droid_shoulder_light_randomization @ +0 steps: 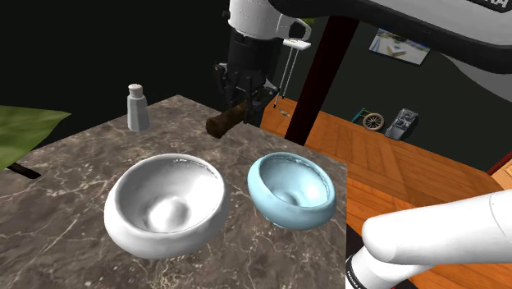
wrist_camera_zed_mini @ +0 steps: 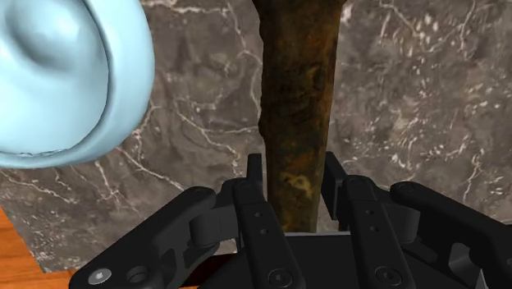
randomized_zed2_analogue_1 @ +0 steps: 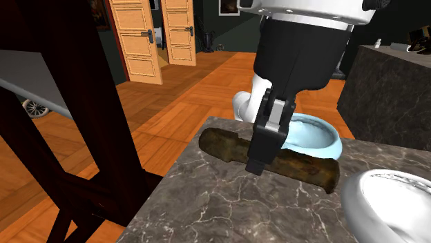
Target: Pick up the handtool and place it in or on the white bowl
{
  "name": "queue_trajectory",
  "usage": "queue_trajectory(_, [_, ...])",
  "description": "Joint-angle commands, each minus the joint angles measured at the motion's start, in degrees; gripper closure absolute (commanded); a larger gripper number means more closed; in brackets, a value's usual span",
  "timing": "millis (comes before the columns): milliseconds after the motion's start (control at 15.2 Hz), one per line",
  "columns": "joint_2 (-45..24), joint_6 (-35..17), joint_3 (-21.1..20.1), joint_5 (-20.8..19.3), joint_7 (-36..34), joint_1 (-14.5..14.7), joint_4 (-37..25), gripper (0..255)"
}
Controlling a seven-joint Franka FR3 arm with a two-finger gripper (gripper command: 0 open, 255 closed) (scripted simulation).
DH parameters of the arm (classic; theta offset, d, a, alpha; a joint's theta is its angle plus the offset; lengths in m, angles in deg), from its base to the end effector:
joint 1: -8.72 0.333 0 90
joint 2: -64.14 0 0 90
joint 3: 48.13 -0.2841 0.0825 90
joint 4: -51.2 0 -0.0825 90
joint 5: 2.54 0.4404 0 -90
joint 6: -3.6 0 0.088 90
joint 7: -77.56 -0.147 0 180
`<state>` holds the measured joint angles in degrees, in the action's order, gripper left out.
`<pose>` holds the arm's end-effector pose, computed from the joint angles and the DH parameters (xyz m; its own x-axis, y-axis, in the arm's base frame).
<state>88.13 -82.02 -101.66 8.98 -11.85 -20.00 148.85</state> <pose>0.4415 0.3160 0.5999 0.4085 -0.9029 0.1335 -0.9080 -0.4169 -0.0410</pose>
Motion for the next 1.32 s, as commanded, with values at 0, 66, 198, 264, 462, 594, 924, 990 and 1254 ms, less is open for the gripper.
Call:
queue_trajectory(0, [-0.77,1.65,-0.39,-0.48,-0.41,-0.43,-2.29,255])
queue_trajectory(66, [-1.21,2.41,-0.62,-0.76,-0.58,-0.67,-3.41,255])
queue_trajectory(198, [-2.19,3.95,-1.18,-1.38,-0.98,-1.21,-5.72,255])
queue_trajectory(264, [-2.71,4.73,-1.52,-1.71,-1.20,-1.50,-6.91,255])
queue_trajectory(462, [-4.48,7.10,-2.82,-2.85,-1.98,-2.44,-10.65,255])
queue_trajectory(594, [-5.85,8.74,-3.96,-3.77,-2.63,-3.15,-13.30,255])
queue_trajectory(924, [-8.69,11.43,-9.43,-5.54,-7.04,-4.39,-18.21,255])
queue_trajectory(990, [-9.42,11.82,-11.74,-5.99,-8.93,-4.79,-19.19,255])
queue_trajectory(1254, [-14.51,13.57,-27.54,-10.11,-18.03,-10.74,-24.13,255])
